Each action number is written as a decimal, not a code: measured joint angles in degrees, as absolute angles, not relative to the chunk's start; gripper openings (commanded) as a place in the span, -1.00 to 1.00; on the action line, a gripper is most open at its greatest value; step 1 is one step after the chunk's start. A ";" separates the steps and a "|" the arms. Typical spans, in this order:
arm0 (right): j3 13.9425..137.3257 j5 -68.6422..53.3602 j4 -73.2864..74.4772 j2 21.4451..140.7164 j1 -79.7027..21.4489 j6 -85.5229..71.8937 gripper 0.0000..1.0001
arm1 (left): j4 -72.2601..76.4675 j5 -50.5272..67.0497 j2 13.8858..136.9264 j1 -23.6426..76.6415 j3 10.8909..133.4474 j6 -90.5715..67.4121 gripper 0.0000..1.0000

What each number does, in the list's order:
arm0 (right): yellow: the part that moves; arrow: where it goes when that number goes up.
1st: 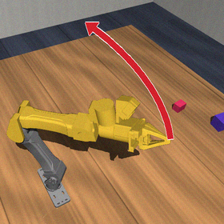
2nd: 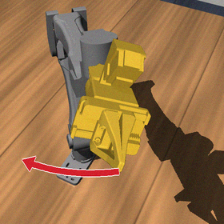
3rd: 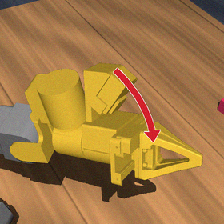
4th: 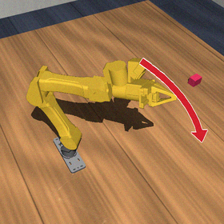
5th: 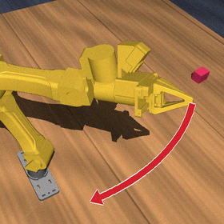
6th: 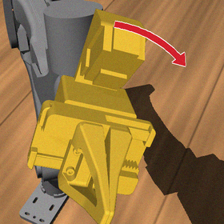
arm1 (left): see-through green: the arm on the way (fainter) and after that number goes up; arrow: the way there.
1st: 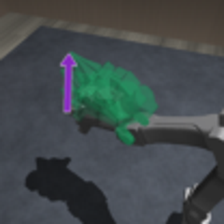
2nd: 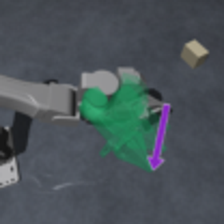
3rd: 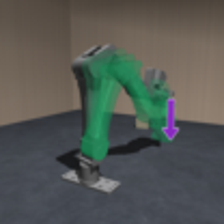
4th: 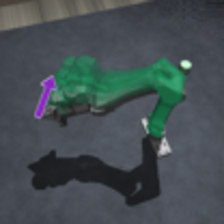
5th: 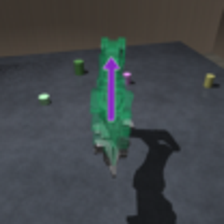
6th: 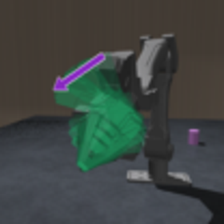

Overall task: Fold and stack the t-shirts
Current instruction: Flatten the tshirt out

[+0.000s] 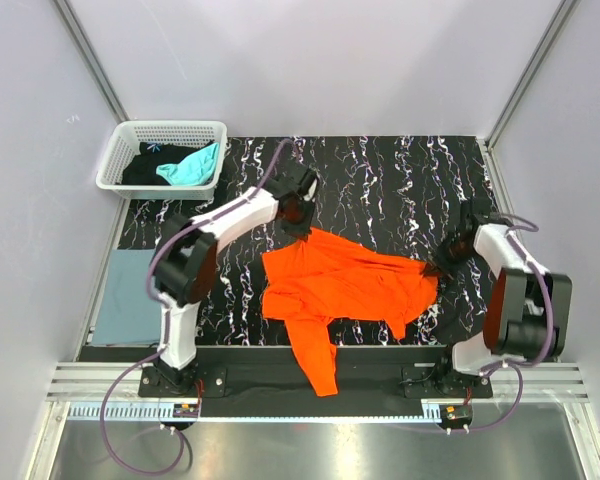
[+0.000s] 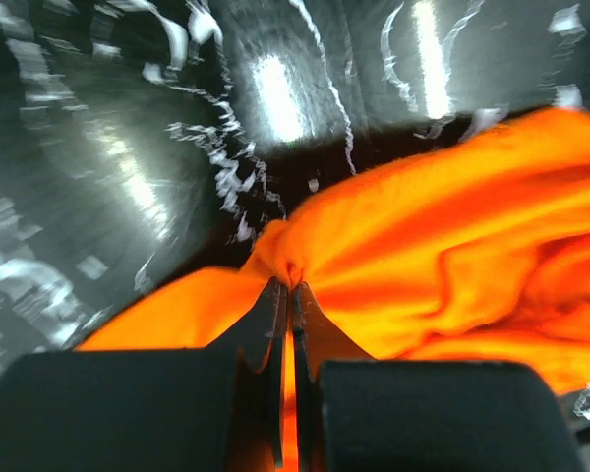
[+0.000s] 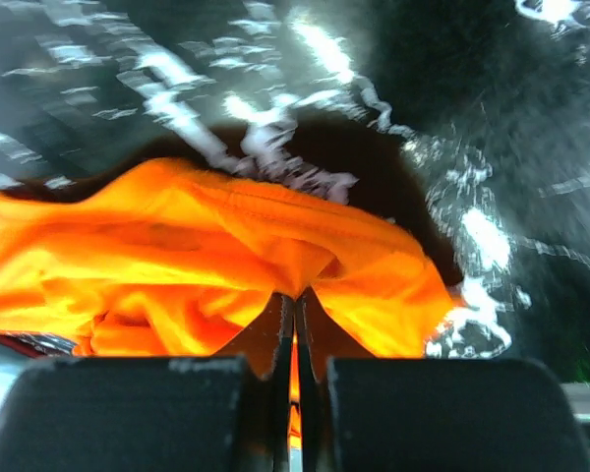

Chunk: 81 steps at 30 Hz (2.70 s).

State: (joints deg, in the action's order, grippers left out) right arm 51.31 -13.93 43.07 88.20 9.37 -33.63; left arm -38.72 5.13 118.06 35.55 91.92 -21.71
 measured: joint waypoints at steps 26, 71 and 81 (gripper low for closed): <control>89.62 -13.65 49.10 60.55 -9.54 -37.76 -1.00 | -44.86 -18.76 66.19 35.90 104.86 -15.70 -1.00; 70.37 17.02 47.35 84.18 0.30 -54.92 -1.00 | -1.02 -11.90 135.48 31.57 127.85 9.37 0.22; 77.56 18.46 46.72 100.92 4.89 -38.41 0.92 | -15.22 -19.46 117.32 31.66 110.50 3.84 0.79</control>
State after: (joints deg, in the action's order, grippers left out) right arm 77.56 18.46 46.72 100.92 4.89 -38.41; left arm -15.22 -19.46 117.32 31.66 110.50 3.84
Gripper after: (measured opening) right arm 0.804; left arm 0.911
